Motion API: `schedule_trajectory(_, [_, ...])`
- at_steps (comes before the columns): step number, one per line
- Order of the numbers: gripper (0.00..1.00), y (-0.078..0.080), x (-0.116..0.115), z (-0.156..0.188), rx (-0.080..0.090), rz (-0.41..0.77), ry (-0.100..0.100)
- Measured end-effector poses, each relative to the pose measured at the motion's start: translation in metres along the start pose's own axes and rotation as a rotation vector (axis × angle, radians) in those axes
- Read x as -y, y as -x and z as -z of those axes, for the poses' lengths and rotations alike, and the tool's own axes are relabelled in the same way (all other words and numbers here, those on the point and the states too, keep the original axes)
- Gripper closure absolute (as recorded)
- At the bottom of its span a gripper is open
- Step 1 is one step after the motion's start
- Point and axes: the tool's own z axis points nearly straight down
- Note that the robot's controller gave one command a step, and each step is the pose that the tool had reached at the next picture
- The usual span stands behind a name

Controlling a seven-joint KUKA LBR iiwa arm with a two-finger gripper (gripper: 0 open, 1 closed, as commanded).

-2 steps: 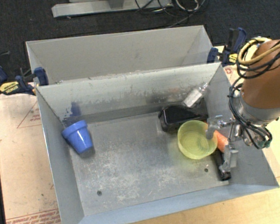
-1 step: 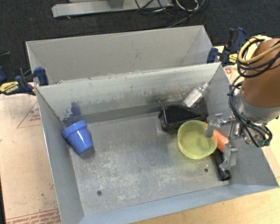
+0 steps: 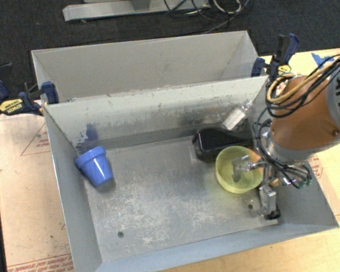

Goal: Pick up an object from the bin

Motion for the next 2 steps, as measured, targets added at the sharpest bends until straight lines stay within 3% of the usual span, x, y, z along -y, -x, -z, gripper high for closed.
schedule_trajectory(1, [0.0,-0.0139,0.0006,-0.0197,0.006,0.181,0.0])
schedule_trajectory(2, [0.0,-0.0078,-0.0005,-0.0135,0.001,0.113,0.002])
